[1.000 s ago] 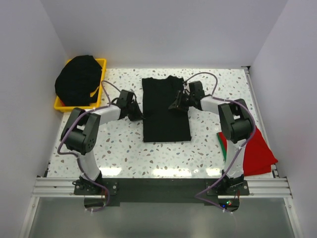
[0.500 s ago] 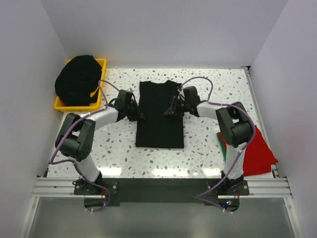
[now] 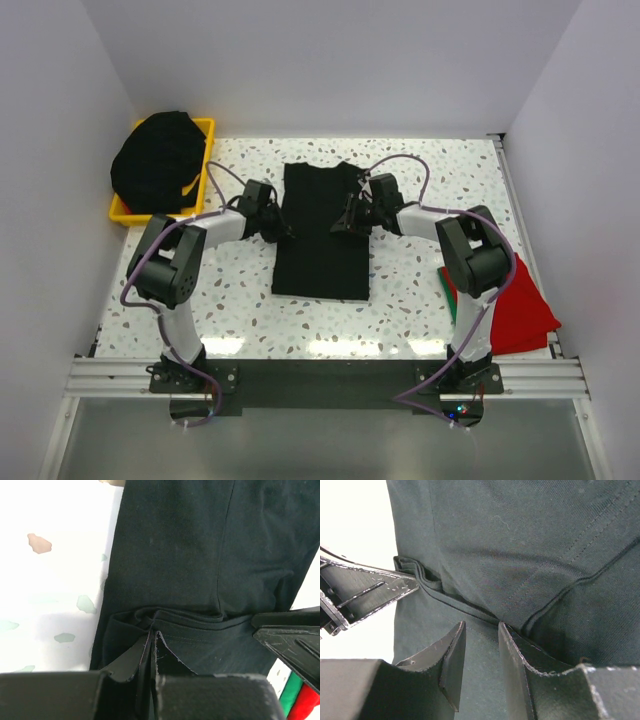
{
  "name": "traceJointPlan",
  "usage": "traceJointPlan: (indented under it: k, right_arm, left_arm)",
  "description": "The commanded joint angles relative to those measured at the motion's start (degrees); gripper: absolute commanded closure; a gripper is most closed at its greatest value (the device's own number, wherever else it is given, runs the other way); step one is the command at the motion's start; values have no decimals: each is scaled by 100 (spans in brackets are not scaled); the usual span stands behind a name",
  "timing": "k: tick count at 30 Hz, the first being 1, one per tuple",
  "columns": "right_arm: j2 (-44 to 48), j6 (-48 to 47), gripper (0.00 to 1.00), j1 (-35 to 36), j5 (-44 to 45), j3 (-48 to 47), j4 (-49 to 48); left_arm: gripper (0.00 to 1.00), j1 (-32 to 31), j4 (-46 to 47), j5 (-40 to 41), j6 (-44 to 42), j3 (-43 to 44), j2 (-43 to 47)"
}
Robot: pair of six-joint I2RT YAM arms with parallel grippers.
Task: Fold and stack the t-shirts
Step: Fold the tshirt
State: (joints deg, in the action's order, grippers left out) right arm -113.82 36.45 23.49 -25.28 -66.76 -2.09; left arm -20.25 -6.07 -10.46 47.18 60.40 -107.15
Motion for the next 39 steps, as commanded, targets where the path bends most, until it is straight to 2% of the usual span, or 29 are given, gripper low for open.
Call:
traceJointPlan:
  k: [1, 24, 39]
  right_arm:
    - [-44, -173, 62, 60, 251, 137, 903]
    - [343, 249, 62, -749, -592, 603, 358]
    - [501, 275, 62, -1259, -742, 814, 270]
  left_arm:
    - [95, 56, 79, 334, 37, -46, -218]
    - [95, 65, -184, 422, -7, 7, -95]
    - [94, 153, -422, 334, -95, 226, 264]
